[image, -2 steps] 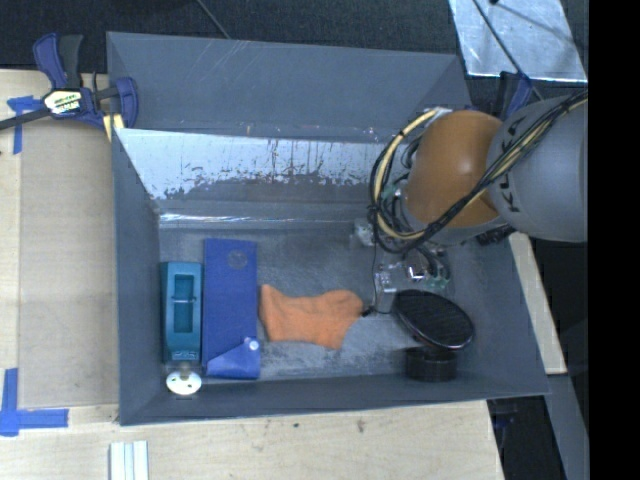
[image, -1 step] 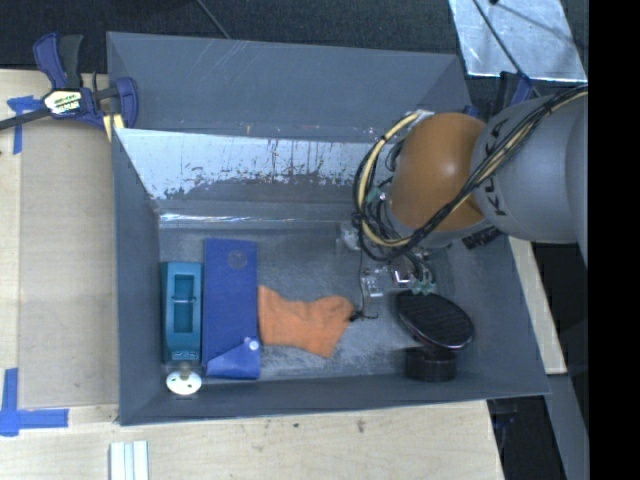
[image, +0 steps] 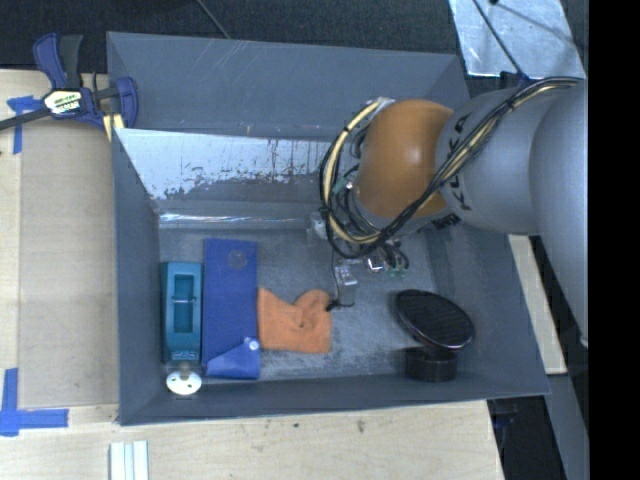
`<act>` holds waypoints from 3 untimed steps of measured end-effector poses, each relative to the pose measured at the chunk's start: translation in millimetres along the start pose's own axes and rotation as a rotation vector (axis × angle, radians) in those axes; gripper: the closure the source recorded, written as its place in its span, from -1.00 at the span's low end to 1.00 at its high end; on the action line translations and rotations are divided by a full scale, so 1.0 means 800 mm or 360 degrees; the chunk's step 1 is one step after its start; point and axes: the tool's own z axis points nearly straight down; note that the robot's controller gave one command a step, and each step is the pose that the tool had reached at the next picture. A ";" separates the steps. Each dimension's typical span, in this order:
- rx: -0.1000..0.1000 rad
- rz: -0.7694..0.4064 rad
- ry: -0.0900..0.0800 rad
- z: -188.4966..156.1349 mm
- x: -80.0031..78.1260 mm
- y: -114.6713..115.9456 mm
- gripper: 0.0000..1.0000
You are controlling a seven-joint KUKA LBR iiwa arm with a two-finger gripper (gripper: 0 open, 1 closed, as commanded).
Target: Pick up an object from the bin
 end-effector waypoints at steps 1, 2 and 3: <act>-0.0002 0.0411 0.0005 0.002 0.080 0.045 1.00; -0.0002 0.0410 0.0005 0.002 0.080 0.045 1.00; -0.0001 0.0388 0.0001 -0.009 0.082 0.064 1.00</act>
Offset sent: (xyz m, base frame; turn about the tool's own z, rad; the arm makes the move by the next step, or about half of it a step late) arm 0.0000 0.0000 0.0000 0.0000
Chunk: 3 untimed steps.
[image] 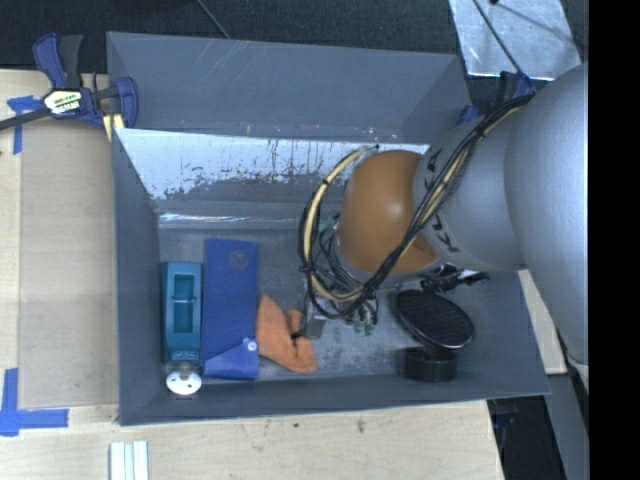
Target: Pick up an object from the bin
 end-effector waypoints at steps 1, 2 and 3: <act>-0.0002 -0.0268 0.0001 0.004 -0.016 0.009 1.00; -0.0002 -0.0400 0.0009 -0.049 -0.006 -0.008 1.00; -0.0003 -0.0249 -0.0002 -0.090 -0.007 0.028 -1.00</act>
Offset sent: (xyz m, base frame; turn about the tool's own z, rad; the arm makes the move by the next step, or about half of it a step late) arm -0.0064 -0.0193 0.0973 -0.0391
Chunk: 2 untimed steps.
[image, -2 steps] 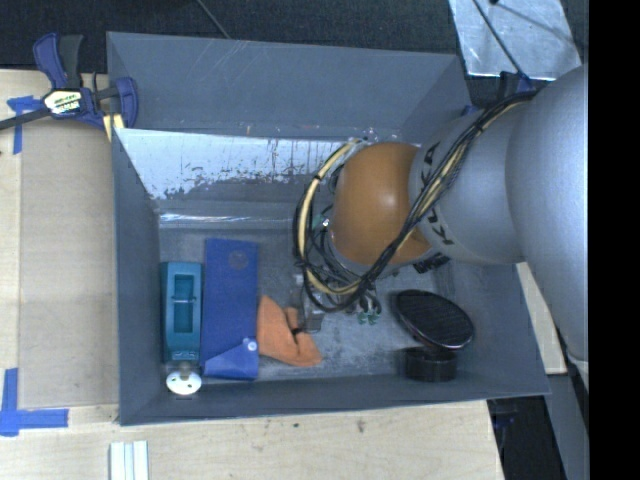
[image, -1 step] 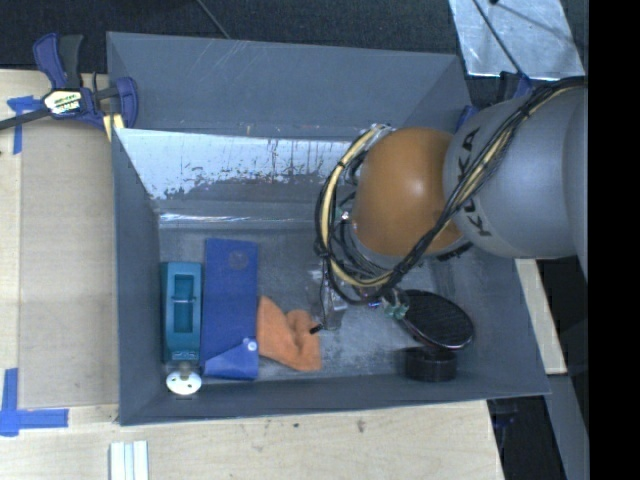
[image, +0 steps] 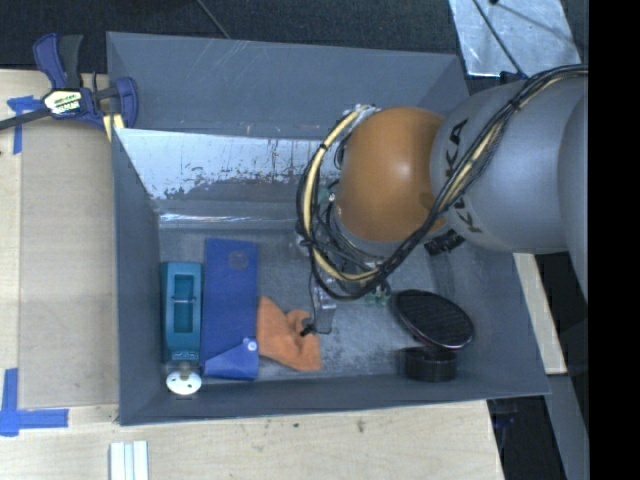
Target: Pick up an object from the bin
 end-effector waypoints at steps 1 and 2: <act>0.0000 0.0003 0.0002 0.001 0.000 -0.001 -1.00; 0.0000 -0.0096 -0.0005 0.054 0.021 -0.002 -1.00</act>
Offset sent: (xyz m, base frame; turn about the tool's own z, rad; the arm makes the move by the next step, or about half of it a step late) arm -0.0329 -0.0039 -0.0810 -0.1074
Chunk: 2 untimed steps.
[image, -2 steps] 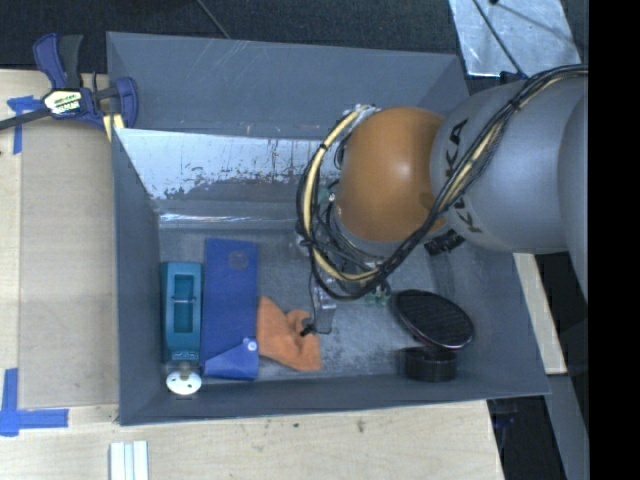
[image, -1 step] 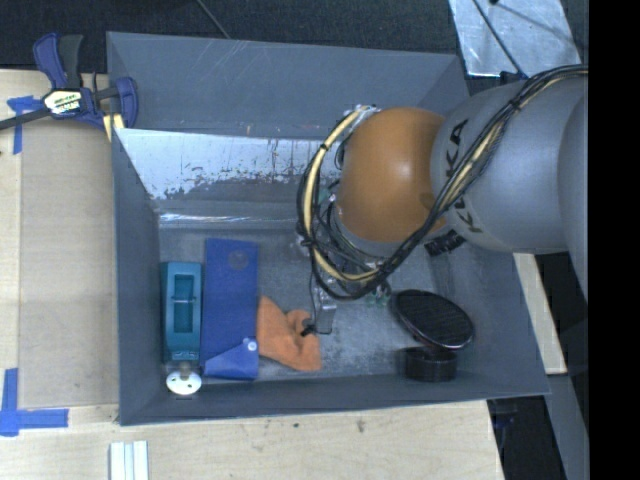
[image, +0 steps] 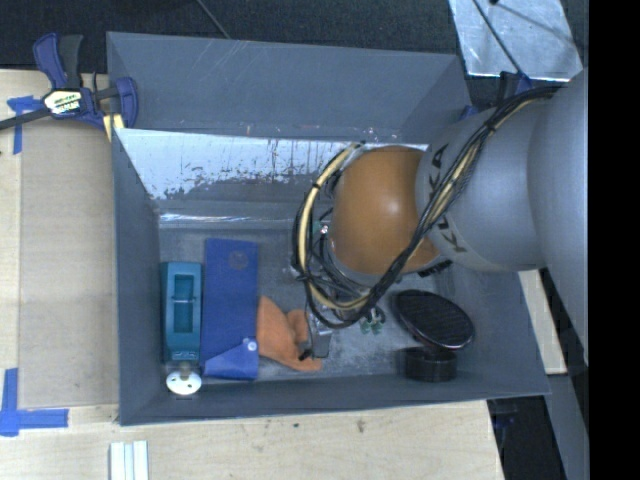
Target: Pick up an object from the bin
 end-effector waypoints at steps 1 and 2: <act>-0.0001 -0.0172 0.0009 0.046 0.012 0.012 1.00; -0.0001 -0.0172 0.0009 0.046 0.012 0.012 1.00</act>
Offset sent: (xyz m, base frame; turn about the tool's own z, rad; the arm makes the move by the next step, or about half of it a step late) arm 0.0000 0.0000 0.0000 0.0000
